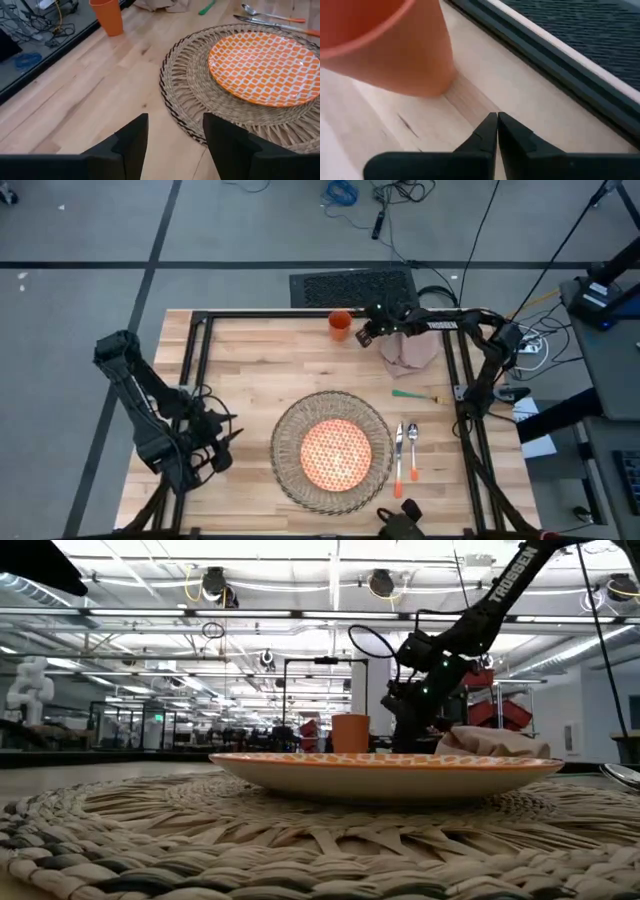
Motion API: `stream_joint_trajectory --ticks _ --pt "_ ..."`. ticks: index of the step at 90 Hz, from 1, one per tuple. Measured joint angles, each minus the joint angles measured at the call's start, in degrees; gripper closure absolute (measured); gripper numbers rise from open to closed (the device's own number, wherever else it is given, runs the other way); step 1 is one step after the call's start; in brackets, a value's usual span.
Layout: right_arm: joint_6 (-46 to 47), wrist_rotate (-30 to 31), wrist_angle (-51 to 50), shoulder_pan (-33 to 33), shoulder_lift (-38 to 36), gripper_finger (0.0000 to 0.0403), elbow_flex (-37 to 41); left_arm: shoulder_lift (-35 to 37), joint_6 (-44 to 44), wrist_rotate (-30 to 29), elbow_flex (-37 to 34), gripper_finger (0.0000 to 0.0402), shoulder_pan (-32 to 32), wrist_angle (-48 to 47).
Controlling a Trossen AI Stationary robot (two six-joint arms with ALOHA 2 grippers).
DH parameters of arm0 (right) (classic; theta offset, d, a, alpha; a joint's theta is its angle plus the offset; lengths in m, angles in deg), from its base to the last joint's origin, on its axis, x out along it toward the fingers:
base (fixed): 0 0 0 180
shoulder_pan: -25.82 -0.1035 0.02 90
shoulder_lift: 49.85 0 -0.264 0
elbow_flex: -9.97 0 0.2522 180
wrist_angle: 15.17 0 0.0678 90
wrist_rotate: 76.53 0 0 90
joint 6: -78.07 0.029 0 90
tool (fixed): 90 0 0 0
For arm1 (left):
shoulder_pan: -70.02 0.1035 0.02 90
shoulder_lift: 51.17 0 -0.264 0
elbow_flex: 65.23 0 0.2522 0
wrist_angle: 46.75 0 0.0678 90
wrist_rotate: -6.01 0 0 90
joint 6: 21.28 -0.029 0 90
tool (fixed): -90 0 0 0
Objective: Set table place
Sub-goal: Move the orange cup to the top center of the table
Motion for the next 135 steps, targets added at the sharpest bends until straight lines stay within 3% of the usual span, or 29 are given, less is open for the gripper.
stream_joint_trajectory --ticks 59,135 --pt "16.3 -6.0 17.4 0.1 7.2 0.0403 0.0 0.0 -1.6 0.1 0.0 0.0226 1.1 0.0" --pt "25.0 -5.4 23.0 -4.3 7.2 0.0403 0.0 0.0 -1.6 0.2 0.0 0.0226 1.1 0.7"
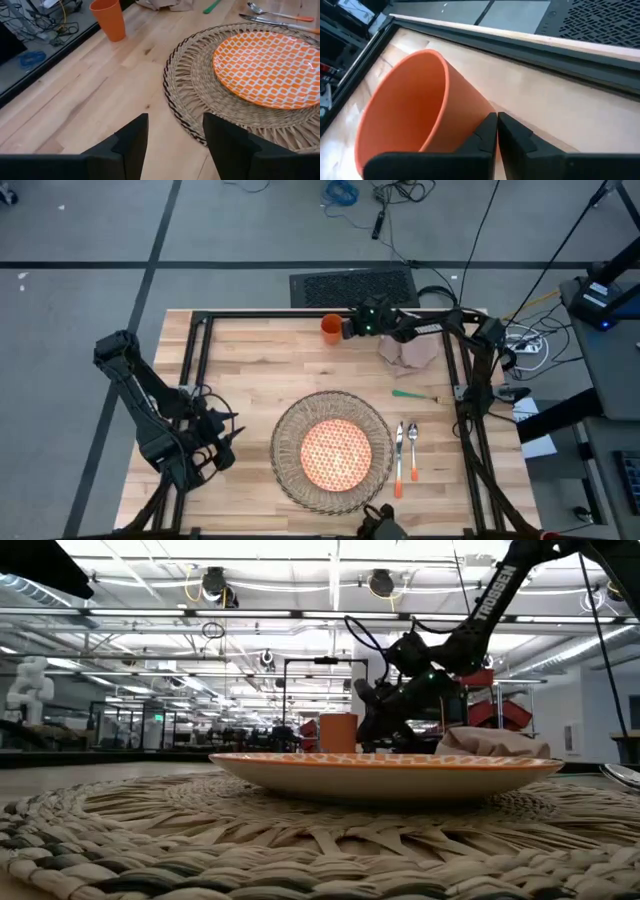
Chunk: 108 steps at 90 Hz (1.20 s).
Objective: Set table place
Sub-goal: Move the orange cup to the top center of the table
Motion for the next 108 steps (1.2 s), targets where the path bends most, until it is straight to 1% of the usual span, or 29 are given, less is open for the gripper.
stream_joint_trajectory --ticks 26,39,48,56,65,77,86,90,108 --pt "-0.2 0.2 -2.5 -2.3 0.0 0.0403 -3.4 0.0 -0.2 0.0 0.0 0.0226 0.0 0.5" --pt "-1.8 0.4 -7.1 -3.4 0.0 0.0403 -6.8 0.0 -0.2 0.0 0.0 0.0226 0.0 1.2" --pt "-2.9 3.5 -12.7 -3.7 0.0 0.0403 -8.7 0.0 -0.3 0.0 0.0 0.0226 0.0 1.7" --pt "-3.3 5.8 -16.5 -2.6 0.0 0.0403 -9.2 0.0 -0.3 0.7 0.0 0.0226 0.0 2.4" --pt "-7.6 6.6 -19.2 -1.4 0.0 0.0403 -9.2 0.0 -0.3 1.8 0.0 0.0226 0.0 2.4" --pt "-13.3 5.9 -20.8 -1.3 0.0 0.0403 -9.2 0.0 -0.4 2.3 0.0 0.0226 0.0 2.4" --pt "-17.3 2.3 -20.7 -1.6 0.0 0.0403 -9.2 0.0 -1.6 2.3 0.0 0.0226 0.0 2.4" --pt "-19.2 1.8 -21.0 -1.7 0.0 0.0403 -9.2 0.0 -1.6 2.2 0.0 0.0226 0.0 2.4" --pt "-19.8 1.1 -21.5 -2.5 0.0 0.0403 -9.2 0.0 -1.7 1.1 0.0 0.0226 0.0 2.4"
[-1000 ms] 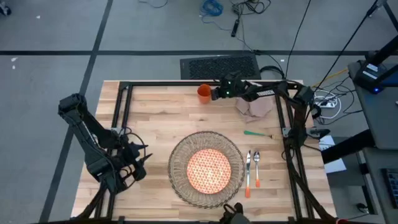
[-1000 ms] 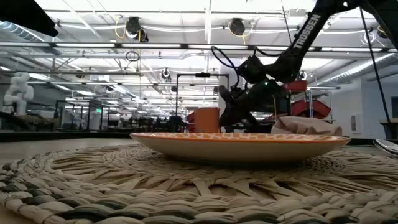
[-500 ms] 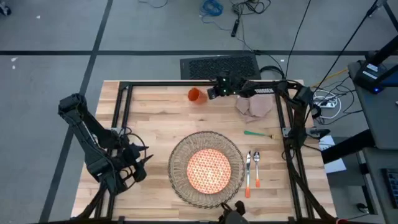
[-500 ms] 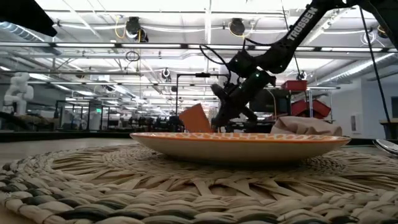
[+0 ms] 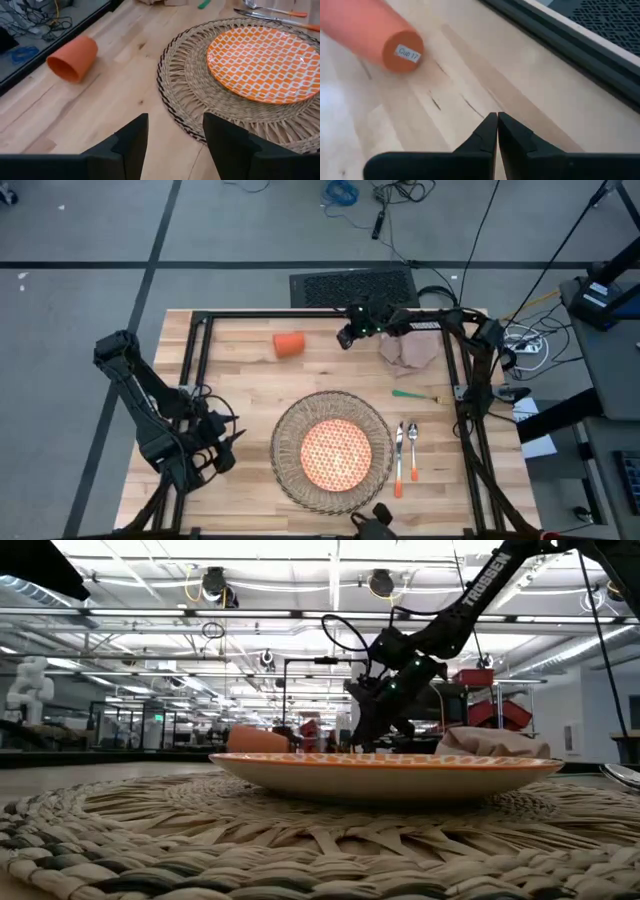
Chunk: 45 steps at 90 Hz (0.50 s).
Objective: Set table place
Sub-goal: Move the orange cup to the top center of the table
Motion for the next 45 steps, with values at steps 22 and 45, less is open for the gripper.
stream_joint_trajectory --ticks 22,45 --pt "0.7 -1.4 -0.4 -4.1 0.2 0.0403 -3.1 0.0 0.2 -1.4 0.0 0.0226 0.2 0.0" --pt "2.1 -1.1 -16.0 -6.7 10.7 0.0403 -22.4 0.0 0.1 -1.6 0.0 0.0226 1.2 0.6"
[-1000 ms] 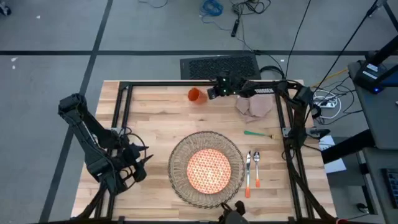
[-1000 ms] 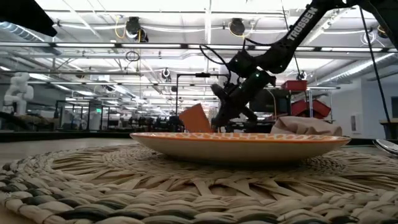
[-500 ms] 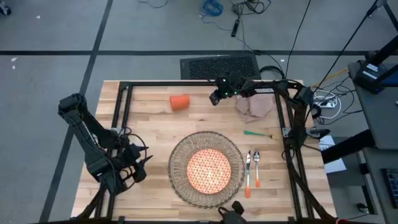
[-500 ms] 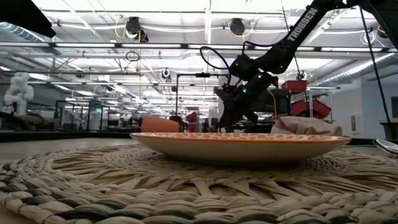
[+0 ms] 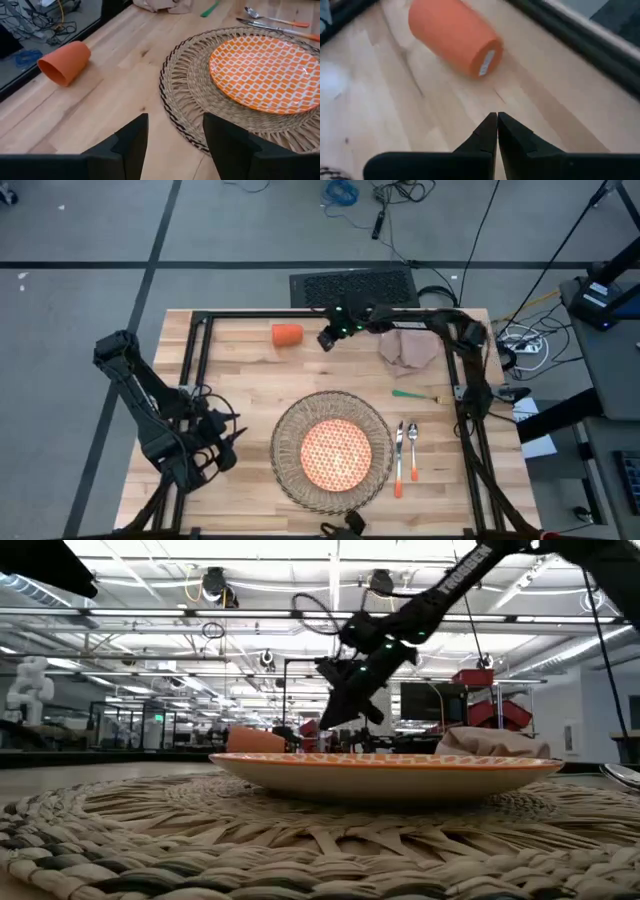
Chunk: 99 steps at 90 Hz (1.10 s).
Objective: Set table place
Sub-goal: Move the orange cup to the top center of the table
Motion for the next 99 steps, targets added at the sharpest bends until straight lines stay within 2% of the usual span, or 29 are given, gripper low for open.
stream_joint_trajectory --ticks 8,15,20,31,46,65,99 --pt "-0.4 0.6 -7.4 -0.8 6.3 0.0403 -8.6 0.0 -0.2 0.0 0.0 0.0226 0.0 0.5" --pt "-1.7 6.4 -16.4 -1.1 10.0 0.0403 -16.0 0.0 -0.2 0.0 0.0 0.0226 0.0 1.1" --pt "-1.9 9.5 -18.6 -0.9 11.5 0.0403 -20.7 0.0 -0.2 0.0 0.0 0.0226 -0.1 1.3" --pt "-3.0 9.5 -23.2 -0.4 15.3 0.0403 -29.4 0.0 -0.2 0.3 0.0 0.0226 -0.2 1.7" --pt "-3.1 9.3 -24.1 -0.4 18.4 0.0403 -36.5 0.0 -0.3 0.4 0.0 0.0226 -0.2 2.0" --pt "-2.8 9.4 -26.7 1.5 21.3 0.0403 -36.9 0.0 -0.3 0.7 0.0 0.0226 -0.2 3.0" --pt "-2.0 9.0 -23.1 2.2 20.7 0.0403 -37.1 0.0 -2.8 -1.5 0.0 0.0226 0.0 4.1"
